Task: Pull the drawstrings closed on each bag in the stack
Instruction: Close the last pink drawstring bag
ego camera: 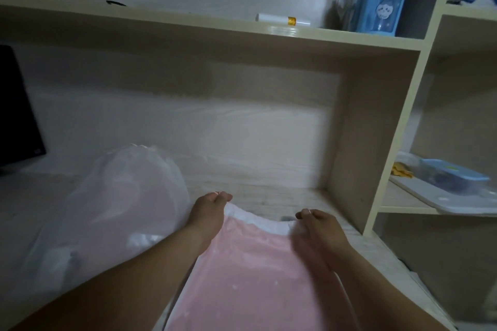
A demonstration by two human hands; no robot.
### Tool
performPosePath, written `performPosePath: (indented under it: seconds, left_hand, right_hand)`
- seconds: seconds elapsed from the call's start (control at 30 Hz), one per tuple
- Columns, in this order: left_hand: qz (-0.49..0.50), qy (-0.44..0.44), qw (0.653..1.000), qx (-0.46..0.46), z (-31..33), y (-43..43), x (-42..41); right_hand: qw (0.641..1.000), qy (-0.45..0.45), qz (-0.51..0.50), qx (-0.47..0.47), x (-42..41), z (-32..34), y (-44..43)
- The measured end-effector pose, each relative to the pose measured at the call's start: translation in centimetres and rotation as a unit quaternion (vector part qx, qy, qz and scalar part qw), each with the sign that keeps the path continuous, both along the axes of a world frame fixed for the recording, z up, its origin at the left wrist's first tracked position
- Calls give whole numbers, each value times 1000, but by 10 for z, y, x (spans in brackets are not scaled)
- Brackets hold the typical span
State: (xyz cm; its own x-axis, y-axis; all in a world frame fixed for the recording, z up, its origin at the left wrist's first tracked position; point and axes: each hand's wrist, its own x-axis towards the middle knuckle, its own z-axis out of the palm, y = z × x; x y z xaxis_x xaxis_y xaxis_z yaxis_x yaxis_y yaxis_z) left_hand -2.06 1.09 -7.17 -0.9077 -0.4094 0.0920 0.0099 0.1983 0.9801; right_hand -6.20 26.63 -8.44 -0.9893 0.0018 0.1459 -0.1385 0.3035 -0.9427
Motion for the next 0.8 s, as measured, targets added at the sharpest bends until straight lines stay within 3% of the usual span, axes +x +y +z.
performPosePath:
  seconds: [0.1, 0.17, 0.27, 0.33, 0.43, 0.5, 0.57, 0.63, 0.7, 0.77, 0.8]
  left_hand:
    - [1, -2, 997, -82, -4, 3, -3]
    - [-4, 5, 996, -95, -4, 4, -3]
    - [7, 10, 999, 47, 0, 4, -1]
    - [-14, -16, 982, 185, 4, 2, -1]
    - [-63, -35, 940, 334, 13, -1, 0]
    - [-77, -25, 927, 365, 19, -2, 0]
    - [-71, 7, 927, 369, 23, -1, -1]
    - [-47, 41, 954, 294, 23, -1, -1]
    - [-8, 63, 994, 88, 20, -2, 0]
    - [18, 71, 988, -139, 15, -3, 0]
    - [22, 67, 978, -194, 13, -5, -1]
  right_hand:
    - [989, 51, 15, 138, -5, 0, -7]
    - [988, 68, 12, 137, -8, 2, -9]
    - [992, -13, 3, -123, -10, 8, -11]
    - [945, -102, 37, -308, -9, 15, -12]
    - [902, -173, 41, -392, -13, 16, -8]
    - [879, -189, 28, -437, -11, 23, -6]
    - [880, -185, 22, -437, -11, 24, -4]
    - [936, -122, -1, -331, -12, 20, -2]
    - [989, -33, -43, -138, -13, 16, -1]
    - [998, 36, -50, 16, -12, 15, -2]
    - [995, 50, -53, 74, -12, 16, -3]
